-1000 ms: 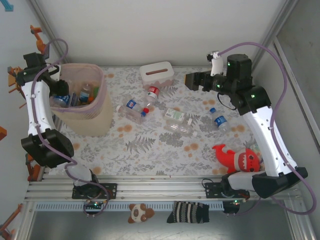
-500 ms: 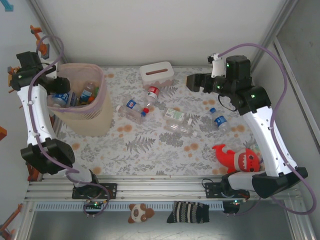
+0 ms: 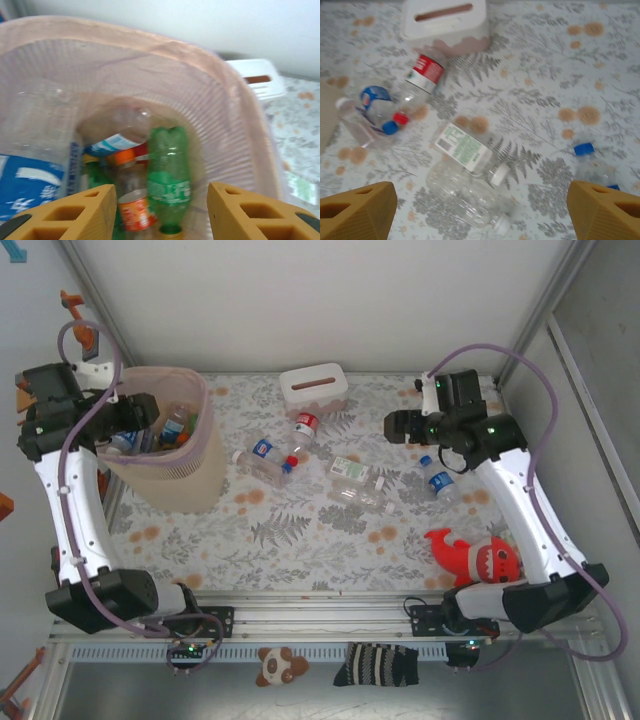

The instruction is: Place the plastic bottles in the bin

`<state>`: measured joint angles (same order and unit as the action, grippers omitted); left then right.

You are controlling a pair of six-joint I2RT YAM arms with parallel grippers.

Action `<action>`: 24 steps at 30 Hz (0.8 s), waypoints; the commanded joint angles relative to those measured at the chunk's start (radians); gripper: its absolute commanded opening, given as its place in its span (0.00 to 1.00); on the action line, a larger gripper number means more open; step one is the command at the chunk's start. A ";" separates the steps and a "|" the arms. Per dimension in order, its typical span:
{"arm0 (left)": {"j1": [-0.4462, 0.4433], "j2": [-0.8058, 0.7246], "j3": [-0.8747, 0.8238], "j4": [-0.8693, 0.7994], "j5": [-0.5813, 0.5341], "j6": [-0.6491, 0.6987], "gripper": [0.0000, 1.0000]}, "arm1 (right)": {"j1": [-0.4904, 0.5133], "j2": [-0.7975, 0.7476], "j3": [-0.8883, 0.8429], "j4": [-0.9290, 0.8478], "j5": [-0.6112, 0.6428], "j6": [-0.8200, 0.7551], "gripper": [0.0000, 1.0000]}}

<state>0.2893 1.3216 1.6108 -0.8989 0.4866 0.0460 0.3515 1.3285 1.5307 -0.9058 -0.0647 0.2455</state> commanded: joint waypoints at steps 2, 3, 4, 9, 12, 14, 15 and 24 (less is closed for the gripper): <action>-0.005 -0.088 -0.143 0.250 0.220 -0.100 0.50 | -0.020 0.058 -0.031 -0.084 0.147 -0.065 0.85; -0.009 -0.105 -0.175 0.293 0.246 -0.105 0.50 | -0.022 0.075 -0.035 -0.092 0.183 -0.078 0.85; -0.014 -0.125 -0.209 0.336 0.264 -0.109 0.50 | -0.025 0.097 -0.033 -0.103 0.232 -0.094 0.84; -0.034 -0.189 -0.341 0.472 0.318 -0.101 0.51 | -0.059 0.215 -0.021 -0.119 0.348 -0.157 0.76; -0.053 -0.216 -0.408 0.543 0.342 -0.099 0.51 | -0.076 0.303 0.000 -0.119 0.403 -0.190 0.70; -0.074 -0.240 -0.452 0.585 0.359 -0.093 0.52 | -0.090 0.369 0.017 -0.119 0.417 -0.209 0.66; -0.083 -0.250 -0.470 0.602 0.361 -0.090 0.52 | -0.094 0.397 0.026 -0.118 0.422 -0.216 0.65; -0.115 -0.311 -0.617 0.807 0.398 -0.153 0.53 | -0.104 0.678 0.150 -0.137 0.500 -0.294 0.56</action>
<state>0.1772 1.0321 1.0225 -0.2142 0.8349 -0.0696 0.2520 1.9636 1.6291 -1.0100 0.3740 -0.0055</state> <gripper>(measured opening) 0.529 0.562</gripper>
